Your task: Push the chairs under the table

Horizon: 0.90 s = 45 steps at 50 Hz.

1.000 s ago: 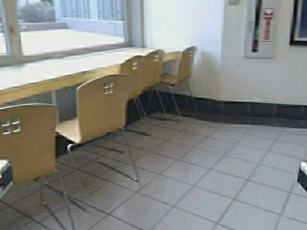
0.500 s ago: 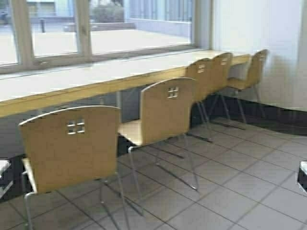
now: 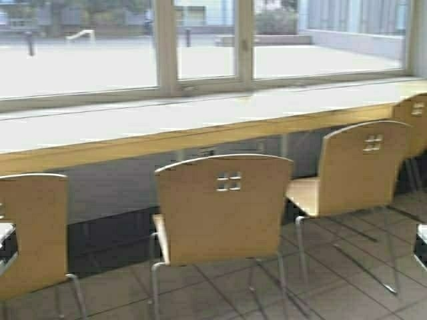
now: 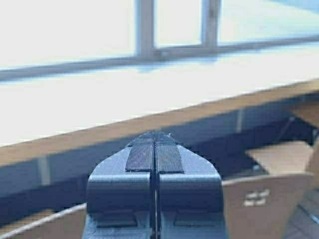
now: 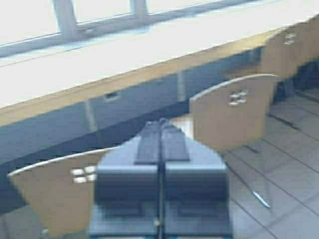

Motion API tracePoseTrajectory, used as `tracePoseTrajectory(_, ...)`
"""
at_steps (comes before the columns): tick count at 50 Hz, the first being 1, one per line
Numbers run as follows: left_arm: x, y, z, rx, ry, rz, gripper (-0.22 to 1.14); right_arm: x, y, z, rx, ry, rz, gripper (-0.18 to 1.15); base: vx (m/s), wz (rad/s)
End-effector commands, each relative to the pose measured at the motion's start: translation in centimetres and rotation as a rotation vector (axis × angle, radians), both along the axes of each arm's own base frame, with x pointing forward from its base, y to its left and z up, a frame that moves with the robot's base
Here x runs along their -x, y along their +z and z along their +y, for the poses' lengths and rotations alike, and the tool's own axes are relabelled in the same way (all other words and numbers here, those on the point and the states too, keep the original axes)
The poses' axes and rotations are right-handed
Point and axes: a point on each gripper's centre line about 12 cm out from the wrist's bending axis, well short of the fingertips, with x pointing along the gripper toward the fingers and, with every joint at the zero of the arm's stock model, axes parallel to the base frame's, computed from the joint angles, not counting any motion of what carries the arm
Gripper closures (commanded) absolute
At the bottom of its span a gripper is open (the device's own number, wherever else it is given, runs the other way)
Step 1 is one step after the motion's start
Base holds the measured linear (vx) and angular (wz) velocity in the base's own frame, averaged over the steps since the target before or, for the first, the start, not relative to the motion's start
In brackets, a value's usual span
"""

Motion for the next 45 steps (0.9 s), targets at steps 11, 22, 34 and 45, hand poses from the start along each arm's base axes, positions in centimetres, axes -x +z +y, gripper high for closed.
tracePoseTrajectory(11, 0.0, 0.2, 0.0, 0.014, 0.001, -0.007, 0.89, 0.1, 0.7, 1.2, -0.003, 0.070, -0.021, 0.92, 0.06, 0.50)
tracePoseTrajectory(22, -0.1, 0.2, 0.2, 0.067, 0.006, -0.001, 0.89, -0.1, 1.0, 2.5, -0.008, 0.138, -0.016, 0.93, 0.04, 0.46)
tracePoseTrajectory(34, -1.0, -0.8, 0.4, 0.256, 0.020, 0.068, 0.89, -0.5, 0.2, 4.1, -0.003, 0.219, 0.039, 0.93, 0.06, 0.45)
tracePoseTrajectory(45, -4.2, -1.8, 0.2, 0.452, 0.037, 0.210, 0.89, -2.5, -1.0, 5.8, -0.196, 0.248, 0.190, 0.92, 0.06, 0.40)
